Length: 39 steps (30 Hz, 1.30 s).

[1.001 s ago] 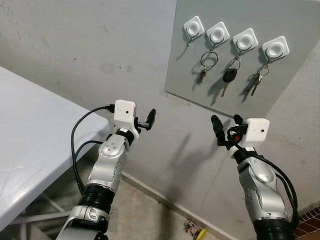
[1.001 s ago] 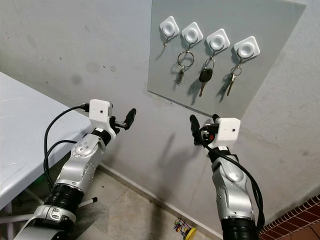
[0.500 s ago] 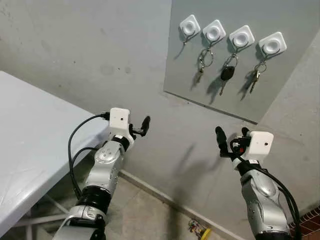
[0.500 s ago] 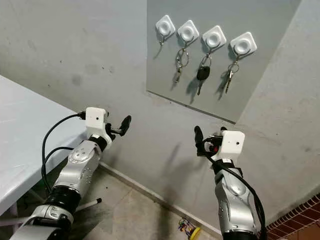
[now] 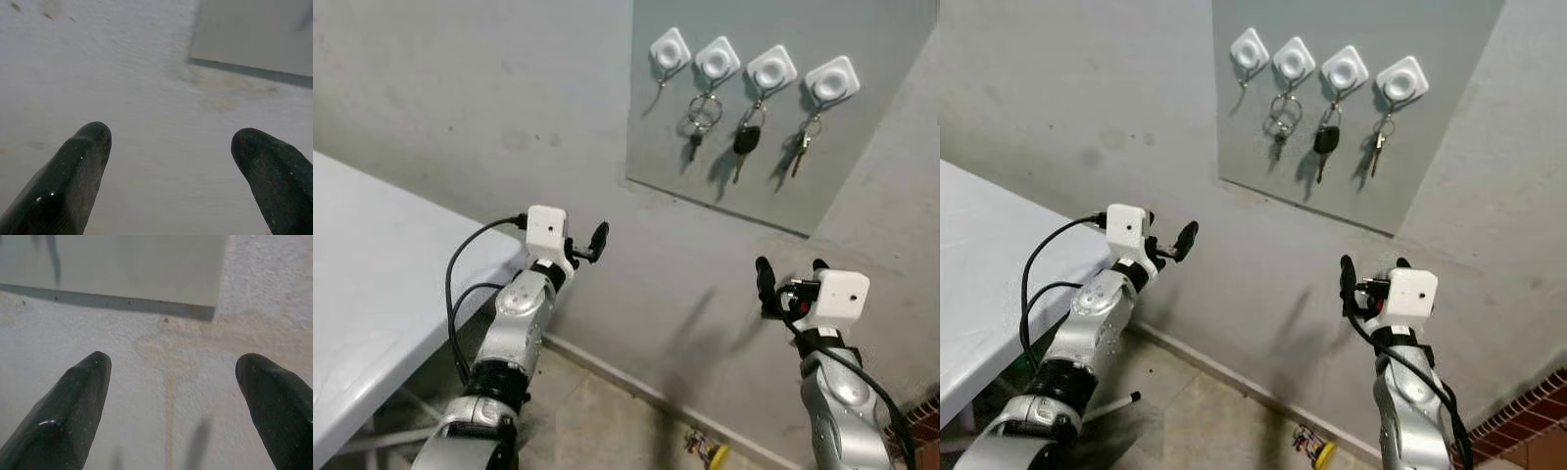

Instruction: Hang keys on a hook

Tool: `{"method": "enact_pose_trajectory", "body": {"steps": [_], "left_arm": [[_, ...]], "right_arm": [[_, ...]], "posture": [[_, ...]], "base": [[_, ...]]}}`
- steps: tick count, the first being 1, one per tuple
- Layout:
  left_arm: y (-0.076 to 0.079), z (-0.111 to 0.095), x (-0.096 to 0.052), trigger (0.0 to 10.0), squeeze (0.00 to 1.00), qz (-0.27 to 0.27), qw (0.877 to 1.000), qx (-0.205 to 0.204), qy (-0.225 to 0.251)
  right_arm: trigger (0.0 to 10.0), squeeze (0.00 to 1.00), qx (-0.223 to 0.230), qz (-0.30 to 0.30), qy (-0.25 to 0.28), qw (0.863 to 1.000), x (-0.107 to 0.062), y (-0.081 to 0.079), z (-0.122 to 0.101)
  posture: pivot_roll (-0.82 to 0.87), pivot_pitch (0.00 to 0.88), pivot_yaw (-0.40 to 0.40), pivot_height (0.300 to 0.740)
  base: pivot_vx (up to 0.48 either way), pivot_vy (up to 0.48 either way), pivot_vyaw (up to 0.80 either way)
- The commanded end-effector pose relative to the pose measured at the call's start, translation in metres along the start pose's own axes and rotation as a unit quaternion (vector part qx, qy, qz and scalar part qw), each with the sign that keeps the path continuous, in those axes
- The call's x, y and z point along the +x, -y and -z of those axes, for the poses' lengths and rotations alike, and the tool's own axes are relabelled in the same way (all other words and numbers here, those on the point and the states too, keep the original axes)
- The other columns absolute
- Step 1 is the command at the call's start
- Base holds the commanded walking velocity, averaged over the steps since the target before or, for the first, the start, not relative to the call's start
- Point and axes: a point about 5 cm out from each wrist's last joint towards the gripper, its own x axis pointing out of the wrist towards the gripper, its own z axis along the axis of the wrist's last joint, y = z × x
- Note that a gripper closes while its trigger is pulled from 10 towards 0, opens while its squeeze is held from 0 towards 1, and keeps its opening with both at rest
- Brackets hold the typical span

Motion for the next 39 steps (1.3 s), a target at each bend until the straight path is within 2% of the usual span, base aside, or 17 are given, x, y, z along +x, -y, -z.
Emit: {"method": "enact_pose_trajectory", "body": {"steps": [1, 3, 5, 7, 11, 16, 19, 21, 25, 28, 35, 39], "left_arm": [[0.005, 0.003, -0.005, 10.0, 0.00, 0.013, 1.000, -0.009, 0.005], [0.006, 0.008, -0.008, 10.0, 0.00, 0.005, 1.000, -0.008, -0.004], [0.009, 0.014, -0.016, 10.0, 0.00, 0.000, 1.000, -0.024, 0.000], [0.010, 0.020, -0.022, 10.0, 0.00, -0.011, 0.999, -0.039, -0.017], [0.010, 0.012, -0.028, 10.0, 0.00, -0.012, 0.999, -0.030, 0.010], [0.004, 0.005, -0.027, 10.0, 0.00, -0.019, 0.999, -0.032, 0.021], [0.004, 0.001, -0.027, 10.0, 0.00, -0.012, 0.999, -0.046, 0.022], [0.004, 0.000, -0.026, 10.0, 0.00, -0.007, 0.999, -0.037, 0.027], [0.000, -0.002, -0.025, 10.0, 0.00, -0.012, 0.999, -0.033, 0.026], [-0.002, -0.007, -0.024, 10.0, 0.00, -0.009, 0.999, -0.015, 0.037], [-0.012, -0.014, -0.019, 10.0, 0.00, -0.026, 0.999, -0.028, 0.035], [-0.015, -0.017, -0.016, 10.0, 0.00, -0.027, 0.999, -0.023, 0.038]], "right_arm": [[10.0, 0.00, 0.005, -0.007, 0.005, 1.000, -0.003, -0.010, -0.004], [10.0, 0.00, 0.006, -0.005, 0.005, 1.000, -0.005, -0.013, -0.003], [10.0, 0.00, 0.008, 0.004, -0.003, 1.000, -0.011, -0.017, 0.002], [10.0, 0.00, 0.011, 0.014, -0.011, 1.000, -0.016, -0.019, 0.005], [10.0, 0.00, 0.006, 0.024, -0.011, 1.000, -0.022, -0.021, 0.003], [10.0, 0.00, -0.004, 0.034, -0.008, 0.999, -0.020, -0.017, 0.000], [10.0, 0.00, -0.023, 0.026, -0.010, 0.999, -0.017, -0.015, -0.001], [10.0, 0.00, -0.033, 0.025, -0.008, 0.999, -0.017, -0.015, -0.002], [10.0, 0.00, -0.033, 0.021, -0.008, 0.999, -0.017, -0.015, -0.003], [10.0, 0.00, -0.028, 0.007, -0.001, 1.000, -0.017, -0.020, -0.005], [10.0, 0.00, -0.029, -0.002, 0.001, 1.000, -0.013, -0.022, -0.006], [10.0, 0.00, -0.028, -0.008, 0.002, 1.000, -0.012, -0.021, -0.007]], "posture": [[-0.07, 0.000, 0.034, 0.740], [-0.07, 0.000, 0.036, 0.740], [-0.08, 0.000, 0.035, 0.740], [-0.07, 0.000, 0.034, 0.740], [-0.07, 0.000, 0.032, 0.740], [-0.07, 0.000, 0.031, 0.740], [-0.06, 0.000, 0.028, 0.740], [-0.06, 0.000, 0.024, 0.740], [-0.06, 0.000, 0.017, 0.740], [-0.05, 0.000, 0.015, 0.740], [-0.05, 0.000, 0.009, 0.740], [-0.05, 0.000, 0.006, 0.740]], "base": [[0.000, 0.000, 0.00], [0.000, 0.000, 0.00], [0.000, 0.000, 0.00], [0.000, 0.000, 0.00], [0.000, 0.000, 0.00], [0.000, 0.000, 0.00], [0.000, 0.000, 0.80], [0.000, 0.000, 0.80], [0.000, 0.000, 0.80], [0.000, 0.000, 0.80], [0.000, 0.000, 0.80], [0.000, 0.000, 0.80]]}}
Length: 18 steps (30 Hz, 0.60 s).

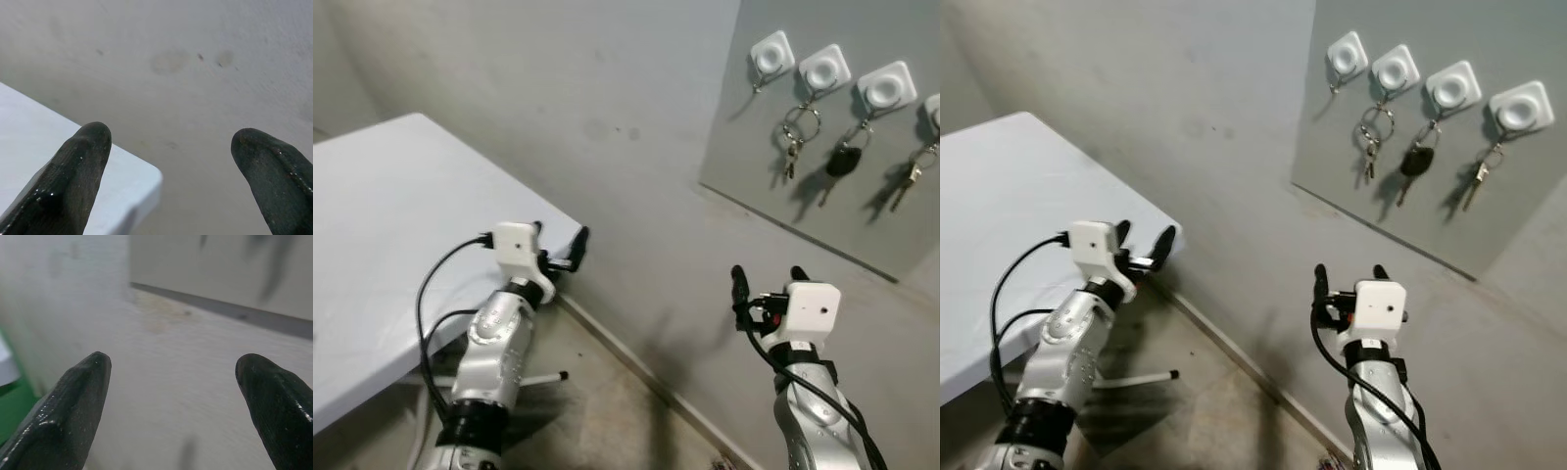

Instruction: Hang keys on a hook

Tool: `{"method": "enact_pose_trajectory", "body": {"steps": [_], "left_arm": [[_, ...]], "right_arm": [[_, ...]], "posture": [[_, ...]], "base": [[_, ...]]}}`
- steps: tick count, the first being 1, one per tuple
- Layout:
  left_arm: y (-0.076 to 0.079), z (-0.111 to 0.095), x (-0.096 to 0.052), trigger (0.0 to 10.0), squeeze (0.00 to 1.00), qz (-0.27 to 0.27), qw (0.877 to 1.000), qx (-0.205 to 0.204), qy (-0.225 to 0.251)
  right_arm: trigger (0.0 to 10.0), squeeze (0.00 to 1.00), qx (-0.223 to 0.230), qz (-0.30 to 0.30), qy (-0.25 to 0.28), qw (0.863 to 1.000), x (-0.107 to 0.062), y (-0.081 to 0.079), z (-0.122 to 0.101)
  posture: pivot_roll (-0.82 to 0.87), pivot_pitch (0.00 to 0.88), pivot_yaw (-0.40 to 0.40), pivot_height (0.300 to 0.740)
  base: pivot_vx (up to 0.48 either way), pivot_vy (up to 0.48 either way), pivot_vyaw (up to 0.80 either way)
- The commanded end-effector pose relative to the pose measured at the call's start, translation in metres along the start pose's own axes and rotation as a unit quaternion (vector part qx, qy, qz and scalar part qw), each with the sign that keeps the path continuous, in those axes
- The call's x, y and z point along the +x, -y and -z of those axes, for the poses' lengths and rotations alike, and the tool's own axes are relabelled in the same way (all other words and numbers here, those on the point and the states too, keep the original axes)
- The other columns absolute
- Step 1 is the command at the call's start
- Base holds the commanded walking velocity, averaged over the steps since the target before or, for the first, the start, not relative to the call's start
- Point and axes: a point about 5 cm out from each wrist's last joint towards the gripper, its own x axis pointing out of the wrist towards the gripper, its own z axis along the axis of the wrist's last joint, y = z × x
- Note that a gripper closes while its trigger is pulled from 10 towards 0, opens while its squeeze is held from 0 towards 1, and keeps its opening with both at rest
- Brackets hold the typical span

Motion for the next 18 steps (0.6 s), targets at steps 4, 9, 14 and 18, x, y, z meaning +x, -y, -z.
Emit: {"method": "enact_pose_trajectory", "body": {"steps": [4, 9, 14, 18], "left_arm": [[0.0038, 0.0024, 0.0039, 10.0, 0.00, 0.003, 1.000, 0.002, -0.010], [0.0043, 0.0036, 0.0049, 10.0, 0.00, 0.003, 1.000, 0.001, -0.016], [0.0047, 0.0050, 0.0060, 10.0, 0.00, 0.004, 1.000, 0.005, -0.021], [0.0055, 0.0051, 0.0063, 10.0, 0.00, 0.006, 1.000, 0.008, -0.021]], "right_arm": [[10.0, 0.00, -0.005, 0.005, 0.003, 1.000, 0.0007, 0.0072, -0.0026], [10.0, 0.00, -0.005, 0.005, 0.003, 1.000, 0.0015, 0.0085, -0.0024], [10.0, 0.00, -0.005, -0.002, 0.001, 1.000, 0.0025, 0.0065, -0.0020], [10.0, 0.00, -0.005, -0.005, 0.001, 1.000, 0.0034, 0.0067, -0.0025]], "posture": [[-0.04, 0.000, 0.005, 0.740], [-0.04, 0.000, 0.004, 0.740], [-0.04, 0.000, -0.002, 0.740], [-0.03, 0.000, -0.004, 0.740]], "base": [[0.000, 0.000, 0.80], [0.000, 0.000, 0.80], [0.000, 0.000, 0.80], [0.000, 0.000, 0.80]]}}
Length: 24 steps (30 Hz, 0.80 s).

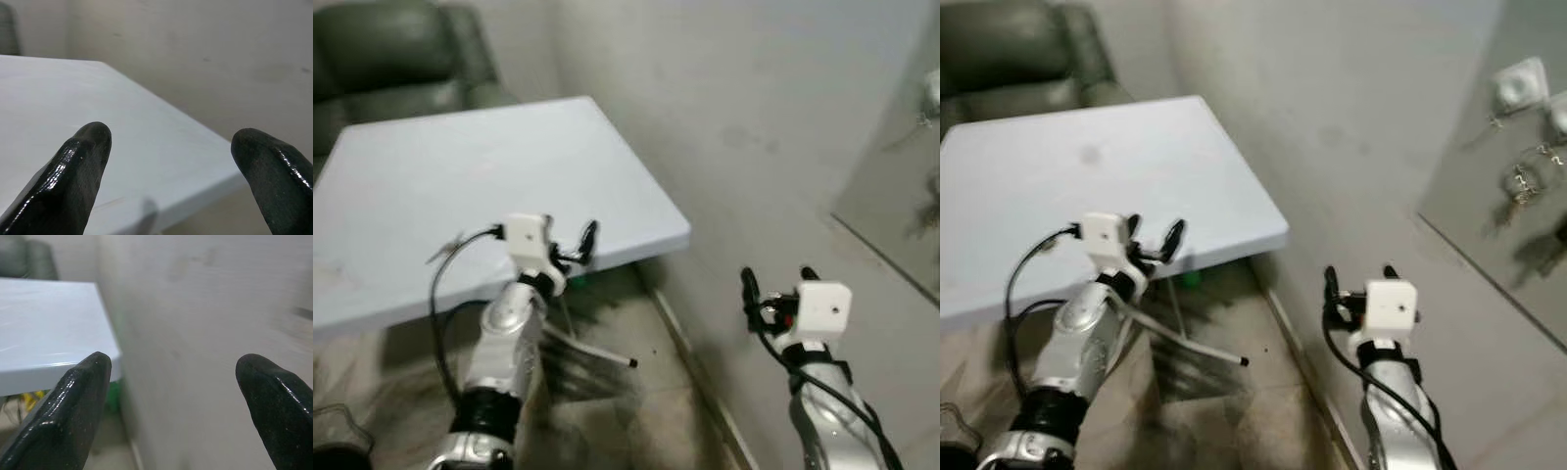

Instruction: Hang keys on a hook

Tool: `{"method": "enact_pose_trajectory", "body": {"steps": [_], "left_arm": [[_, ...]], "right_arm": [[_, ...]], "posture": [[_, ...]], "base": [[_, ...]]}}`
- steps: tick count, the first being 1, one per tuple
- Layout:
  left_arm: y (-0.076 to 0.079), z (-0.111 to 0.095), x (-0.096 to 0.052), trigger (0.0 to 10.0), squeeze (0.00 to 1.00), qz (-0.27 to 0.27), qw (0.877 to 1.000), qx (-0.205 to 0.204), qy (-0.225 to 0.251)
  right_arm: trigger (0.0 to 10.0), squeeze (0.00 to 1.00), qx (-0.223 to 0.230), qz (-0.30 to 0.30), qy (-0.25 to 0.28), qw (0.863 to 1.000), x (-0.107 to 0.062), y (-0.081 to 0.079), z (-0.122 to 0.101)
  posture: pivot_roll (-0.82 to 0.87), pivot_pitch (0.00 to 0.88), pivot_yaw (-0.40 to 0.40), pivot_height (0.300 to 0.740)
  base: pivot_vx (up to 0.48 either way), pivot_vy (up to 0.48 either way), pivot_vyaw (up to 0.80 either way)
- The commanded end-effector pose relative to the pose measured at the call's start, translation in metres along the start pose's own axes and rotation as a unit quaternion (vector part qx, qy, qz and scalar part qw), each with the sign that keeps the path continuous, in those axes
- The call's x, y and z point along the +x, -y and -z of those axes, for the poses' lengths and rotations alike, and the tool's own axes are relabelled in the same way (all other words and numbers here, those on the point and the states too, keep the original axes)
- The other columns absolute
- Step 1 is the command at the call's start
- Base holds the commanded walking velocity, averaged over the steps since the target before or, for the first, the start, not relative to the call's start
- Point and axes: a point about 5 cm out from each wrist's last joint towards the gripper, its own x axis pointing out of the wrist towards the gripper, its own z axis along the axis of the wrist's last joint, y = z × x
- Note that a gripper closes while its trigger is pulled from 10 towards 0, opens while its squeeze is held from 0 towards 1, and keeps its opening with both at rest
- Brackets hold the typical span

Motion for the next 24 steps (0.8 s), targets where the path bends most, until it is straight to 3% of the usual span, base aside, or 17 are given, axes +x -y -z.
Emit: {"method": "enact_pose_trajectory", "body": {"steps": [1, 12, 14, 24], "left_arm": [[-0.011, 0.000, -0.003, 10.0, 0.00, -0.013, 1.000, 0.013, -0.006], [-0.003, 0.002, -0.003, 10.0, 0.00, -0.004, 1.000, 0.026, -0.012], [-0.003, 0.002, -0.003, 10.0, 0.00, -0.003, 1.000, 0.027, -0.012], [-0.001, 0.000, 0.000, 10.0, 0.00, 0.002, 0.999, 0.031, -0.008]], "right_arm": [[10.0, 0.00, 0.012, -0.014, 0.008, 1.000, 0.004, -0.009, -0.004], [10.0, 0.00, 0.010, -0.018, 0.012, 1.000, 0.007, -0.006, -0.007], [10.0, 0.00, 0.033, -0.018, 0.015, 0.999, 0.007, -0.006, -0.008], [10.0, 0.00, 0.032, -0.016, 0.017, 0.999, 0.008, -0.006, -0.009]], "posture": [[-0.03, 0.000, -0.004, 0.740], [-0.03, 0.000, -0.011, 0.740], [-0.03, 0.000, -0.010, 0.740], [-0.04, 0.000, -0.006, 0.740]], "base": [[0.000, 0.000, 0.80], [0.000, 0.000, 0.75], [0.000, 0.000, 0.00], [0.000, 0.000, 0.00]]}}
